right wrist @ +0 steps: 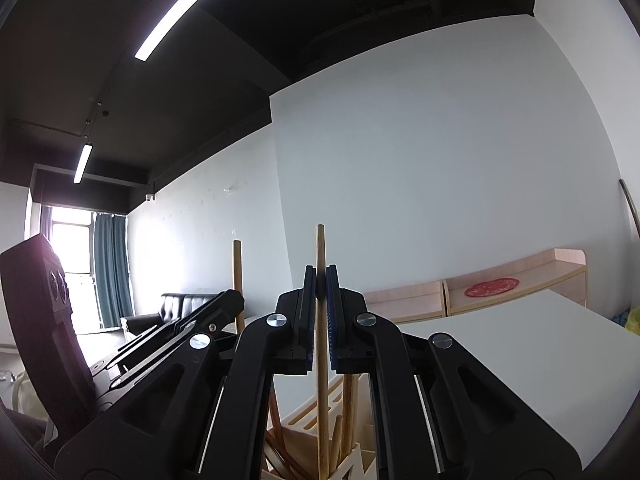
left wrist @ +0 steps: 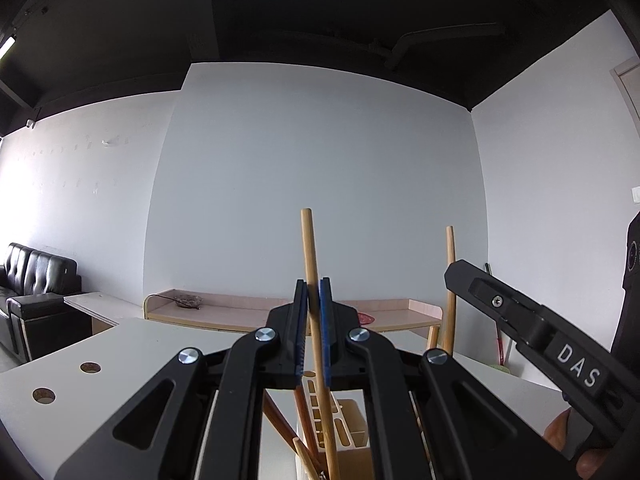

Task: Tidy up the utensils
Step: 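Lower both held chopsticks down into the white holder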

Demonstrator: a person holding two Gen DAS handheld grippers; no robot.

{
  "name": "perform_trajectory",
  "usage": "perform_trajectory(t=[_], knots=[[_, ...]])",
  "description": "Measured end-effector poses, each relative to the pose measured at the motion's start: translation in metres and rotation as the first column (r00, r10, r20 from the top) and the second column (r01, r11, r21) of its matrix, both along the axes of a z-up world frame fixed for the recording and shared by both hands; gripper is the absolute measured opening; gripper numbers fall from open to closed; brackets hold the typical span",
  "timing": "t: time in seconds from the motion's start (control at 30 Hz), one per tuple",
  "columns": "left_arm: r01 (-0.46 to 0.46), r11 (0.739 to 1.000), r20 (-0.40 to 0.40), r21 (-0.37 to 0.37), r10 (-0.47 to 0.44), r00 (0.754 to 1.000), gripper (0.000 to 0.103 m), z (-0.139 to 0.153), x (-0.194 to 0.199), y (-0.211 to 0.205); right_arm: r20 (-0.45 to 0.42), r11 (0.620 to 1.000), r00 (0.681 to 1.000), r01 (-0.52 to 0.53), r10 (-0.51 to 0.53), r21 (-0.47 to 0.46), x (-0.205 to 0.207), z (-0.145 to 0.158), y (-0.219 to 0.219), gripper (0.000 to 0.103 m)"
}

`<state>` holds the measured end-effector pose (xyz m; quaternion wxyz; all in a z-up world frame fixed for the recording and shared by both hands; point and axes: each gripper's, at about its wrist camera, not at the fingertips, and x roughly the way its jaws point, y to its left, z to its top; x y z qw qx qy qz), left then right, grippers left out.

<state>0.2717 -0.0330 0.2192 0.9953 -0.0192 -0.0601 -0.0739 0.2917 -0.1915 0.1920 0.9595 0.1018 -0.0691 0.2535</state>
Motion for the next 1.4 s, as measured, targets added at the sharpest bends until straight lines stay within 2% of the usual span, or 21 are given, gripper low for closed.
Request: perform_trajectory(t=[0.23,0.53,0.7,0.93,1.4], knots=[[0.005,0.999,0.007,0.037,-0.005,1.0,0.006,-0.001,0.002,-0.001,-0.026,1.0,1.0,0.003,-0.003,-0.004,-0.003,-0.01,-0.003,0.005],[-0.041,0.998,0.109,-0.038,0.045,0.993,0.006,-0.012,-0.009,-0.001,-0.036,1.0,0.999,-0.002,0.003,0.018,-0.001,-0.016,-0.007,0.005],[-0.015,1.0,0.122,-0.018,0.017,0.992,0.006,-0.022,-0.011,-0.002,-0.048,1.0,0.999,-0.013,0.014,0.009,0.001,-0.021,-0.008,0.005],[0.001,0.999,0.104,0.038,-0.005,0.995,0.006,-0.029,-0.013,-0.003,-0.067,1.0,0.998,-0.016,0.014,-0.022,0.001,-0.025,-0.007,0.005],[-0.004,1.0,0.082,0.012,0.003,0.997,0.006,-0.032,-0.019,0.008,-0.124,0.998,0.992,-0.008,0.0,-0.059,0.003,-0.02,0.005,0.005]])
